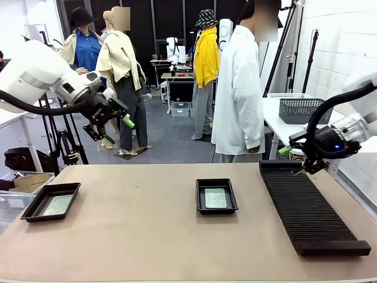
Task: Inspect and transfer BCBs to ESD trays.
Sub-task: Pick up the ESD tray and place it on the left side of the table.
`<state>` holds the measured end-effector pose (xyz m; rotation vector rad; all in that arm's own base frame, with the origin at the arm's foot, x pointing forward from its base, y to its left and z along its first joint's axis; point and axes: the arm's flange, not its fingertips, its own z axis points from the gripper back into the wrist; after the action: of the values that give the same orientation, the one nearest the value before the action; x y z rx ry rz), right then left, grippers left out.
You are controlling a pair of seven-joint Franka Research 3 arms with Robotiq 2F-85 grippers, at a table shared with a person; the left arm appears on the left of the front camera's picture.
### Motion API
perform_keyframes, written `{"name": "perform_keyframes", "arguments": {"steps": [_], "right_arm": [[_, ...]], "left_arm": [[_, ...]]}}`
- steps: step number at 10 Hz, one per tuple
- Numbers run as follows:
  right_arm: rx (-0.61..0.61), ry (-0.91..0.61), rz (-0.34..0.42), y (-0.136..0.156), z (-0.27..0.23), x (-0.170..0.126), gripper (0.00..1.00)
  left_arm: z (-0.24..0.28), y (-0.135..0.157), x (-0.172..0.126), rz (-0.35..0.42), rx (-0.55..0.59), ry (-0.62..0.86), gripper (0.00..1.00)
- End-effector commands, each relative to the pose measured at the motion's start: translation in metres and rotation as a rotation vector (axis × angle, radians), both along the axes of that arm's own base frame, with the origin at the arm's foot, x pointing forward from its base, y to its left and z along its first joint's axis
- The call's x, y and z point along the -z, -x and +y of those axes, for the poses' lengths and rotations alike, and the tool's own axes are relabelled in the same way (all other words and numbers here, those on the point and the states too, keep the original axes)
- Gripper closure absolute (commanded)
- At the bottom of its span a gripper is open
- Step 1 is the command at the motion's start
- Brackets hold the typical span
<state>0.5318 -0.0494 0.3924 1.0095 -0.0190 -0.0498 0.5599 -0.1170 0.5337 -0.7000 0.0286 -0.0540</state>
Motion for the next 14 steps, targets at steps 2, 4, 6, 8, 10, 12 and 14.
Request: {"name": "perform_keyframes", "arguments": {"steps": [2,4,6,8,10,12,14], "right_arm": [[-0.020,-0.153,-0.006,-0.018,-0.034,0.018,0.00],[-0.017,-0.199,-0.013,-0.021,-0.050,0.026,0.00],[-0.010,-0.253,-0.046,-0.019,-0.065,0.033,0.00],[-0.018,-0.285,-0.062,-0.018,-0.075,0.038,0.00],[-0.023,-0.300,-0.081,-0.017,-0.079,0.040,0.00],[-0.006,-0.313,-0.105,-0.014,-0.080,0.038,0.00],[-0.015,-0.271,-0.059,-0.012,-0.079,0.040,0.00]], "left_arm": [[-0.056,-0.007,0.002,0.004,0.034,-0.157,0.00],[-0.094,-0.005,0.009,-0.003,0.043,-0.205,0.00],[-0.133,0.000,0.021,-0.030,0.050,-0.276,0.00],[-0.162,0.002,0.034,-0.047,0.056,-0.317,0.00],[-0.185,-0.005,0.053,-0.045,0.028,-0.360,0.00],[-0.202,-0.017,0.067,-0.098,-0.042,-0.394,0.00],[-0.217,-0.029,0.086,-0.076,-0.073,-0.407,0.00]]}}
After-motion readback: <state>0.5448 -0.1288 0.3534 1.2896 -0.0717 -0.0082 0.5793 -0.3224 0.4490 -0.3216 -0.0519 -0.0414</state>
